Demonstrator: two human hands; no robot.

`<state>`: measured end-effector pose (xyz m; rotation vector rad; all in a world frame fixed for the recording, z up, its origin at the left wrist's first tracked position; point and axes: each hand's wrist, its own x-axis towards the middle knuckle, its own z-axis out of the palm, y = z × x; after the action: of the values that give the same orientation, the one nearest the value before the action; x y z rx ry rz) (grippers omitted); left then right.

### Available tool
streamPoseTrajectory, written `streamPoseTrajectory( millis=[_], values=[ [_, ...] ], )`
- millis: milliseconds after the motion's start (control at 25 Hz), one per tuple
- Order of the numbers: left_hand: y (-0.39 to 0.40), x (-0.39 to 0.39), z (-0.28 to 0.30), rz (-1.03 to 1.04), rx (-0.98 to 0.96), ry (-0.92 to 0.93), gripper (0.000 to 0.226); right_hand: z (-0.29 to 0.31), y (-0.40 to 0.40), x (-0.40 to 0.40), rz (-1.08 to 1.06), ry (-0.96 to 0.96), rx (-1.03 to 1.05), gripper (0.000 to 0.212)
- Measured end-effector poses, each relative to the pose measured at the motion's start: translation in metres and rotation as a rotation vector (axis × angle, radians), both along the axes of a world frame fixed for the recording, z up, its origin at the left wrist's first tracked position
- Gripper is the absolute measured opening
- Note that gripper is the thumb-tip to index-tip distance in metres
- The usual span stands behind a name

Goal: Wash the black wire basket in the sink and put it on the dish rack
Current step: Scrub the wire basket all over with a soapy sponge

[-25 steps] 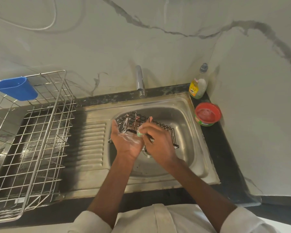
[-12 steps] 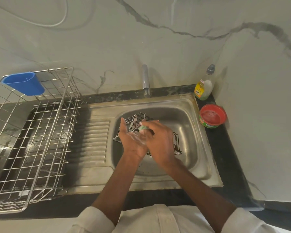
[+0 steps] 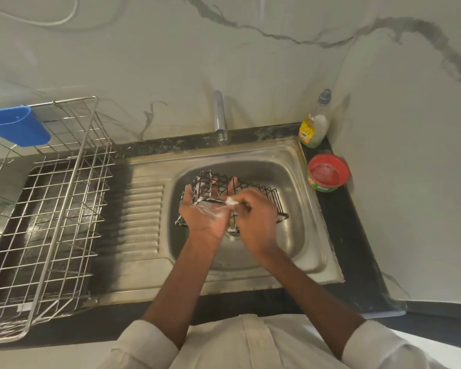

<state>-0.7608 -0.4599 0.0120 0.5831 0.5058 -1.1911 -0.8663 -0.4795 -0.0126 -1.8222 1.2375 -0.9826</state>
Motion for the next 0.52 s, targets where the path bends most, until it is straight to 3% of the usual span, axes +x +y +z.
streamPoseTrajectory(
  millis=[80,160,280,320,440,520],
  values=[
    [-0.001,0.011,-0.011,-0.012,-0.072,0.057,0.056,0.005,0.001,0.005,0.090,-0.011,-0.073,0.023],
    [-0.003,0.016,-0.016,0.037,-0.073,0.067,0.059,-0.013,-0.012,-0.021,-0.021,0.047,-0.058,0.022],
    [-0.001,0.018,-0.011,0.100,-0.038,0.030,0.051,-0.036,-0.030,-0.064,-0.332,0.108,0.210,0.024],
    [-0.001,0.016,-0.010,0.084,-0.023,0.011,0.048,-0.035,-0.028,-0.062,-0.346,0.118,0.254,0.024],
    [-0.001,0.003,-0.008,-0.010,0.069,-0.067,0.053,-0.011,-0.010,-0.021,-0.051,-0.014,0.139,0.024],
    [-0.002,-0.003,-0.003,-0.138,0.106,-0.181,0.080,0.002,-0.007,-0.006,0.063,-0.124,0.016,0.029]
  ],
)
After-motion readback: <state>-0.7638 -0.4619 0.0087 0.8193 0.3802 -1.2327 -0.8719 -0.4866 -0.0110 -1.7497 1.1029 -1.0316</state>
